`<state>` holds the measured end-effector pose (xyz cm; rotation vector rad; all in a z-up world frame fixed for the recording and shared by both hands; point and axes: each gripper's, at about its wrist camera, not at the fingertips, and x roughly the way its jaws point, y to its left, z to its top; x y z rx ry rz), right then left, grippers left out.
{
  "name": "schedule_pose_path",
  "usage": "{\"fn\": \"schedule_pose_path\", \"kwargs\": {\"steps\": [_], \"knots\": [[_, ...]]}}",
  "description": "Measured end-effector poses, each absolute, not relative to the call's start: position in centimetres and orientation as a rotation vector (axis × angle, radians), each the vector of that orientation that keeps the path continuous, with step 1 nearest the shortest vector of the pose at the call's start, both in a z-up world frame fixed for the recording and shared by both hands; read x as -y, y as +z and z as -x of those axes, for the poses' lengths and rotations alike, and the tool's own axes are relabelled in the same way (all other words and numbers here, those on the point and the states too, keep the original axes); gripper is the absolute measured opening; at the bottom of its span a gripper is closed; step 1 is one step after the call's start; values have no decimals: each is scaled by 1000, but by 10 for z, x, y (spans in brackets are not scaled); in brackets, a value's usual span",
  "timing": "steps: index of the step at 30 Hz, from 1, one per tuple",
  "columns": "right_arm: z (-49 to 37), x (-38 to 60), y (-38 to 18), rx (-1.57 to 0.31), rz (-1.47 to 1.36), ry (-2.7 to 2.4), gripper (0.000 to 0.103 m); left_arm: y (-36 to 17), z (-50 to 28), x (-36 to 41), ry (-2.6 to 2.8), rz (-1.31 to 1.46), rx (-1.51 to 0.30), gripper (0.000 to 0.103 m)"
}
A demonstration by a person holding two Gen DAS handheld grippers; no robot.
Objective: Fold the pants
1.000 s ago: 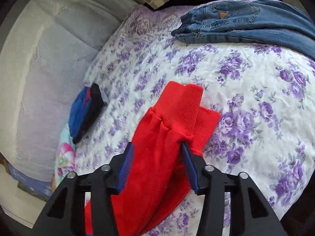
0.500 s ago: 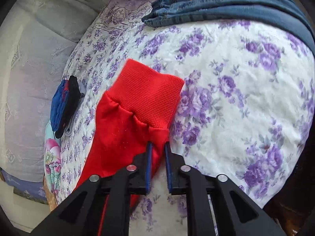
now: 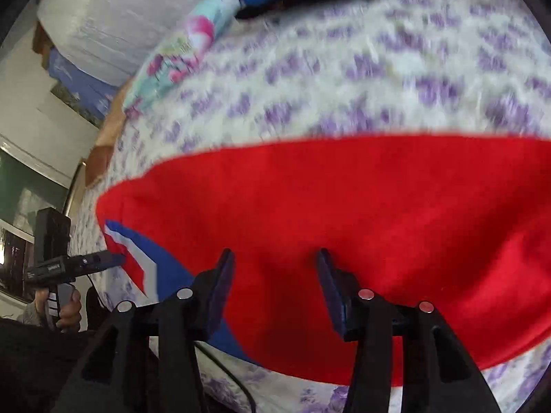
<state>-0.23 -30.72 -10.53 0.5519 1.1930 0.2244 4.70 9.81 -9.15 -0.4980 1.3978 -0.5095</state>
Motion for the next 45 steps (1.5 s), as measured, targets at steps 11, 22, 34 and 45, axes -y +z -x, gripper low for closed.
{"fn": "schedule_pose_path", "kwargs": {"steps": [11, 22, 34, 45], "knots": [[-142, 266, -57, -1231, -633, 779, 52, -41, -46, -66, -577, 450, -1262, 70], [-198, 211, -89, -1519, -373, 1036, 60, -89, -38, 3, -567, 247, -1370, 72], [-181, 194, -88, -1595, -437, 1281, 64, -96, -33, -12, -502, 319, -1375, 72], [-156, 174, -93, -1562, -335, 1201, 80, -98, -38, -2, -516, 292, -1385, 79]]}}
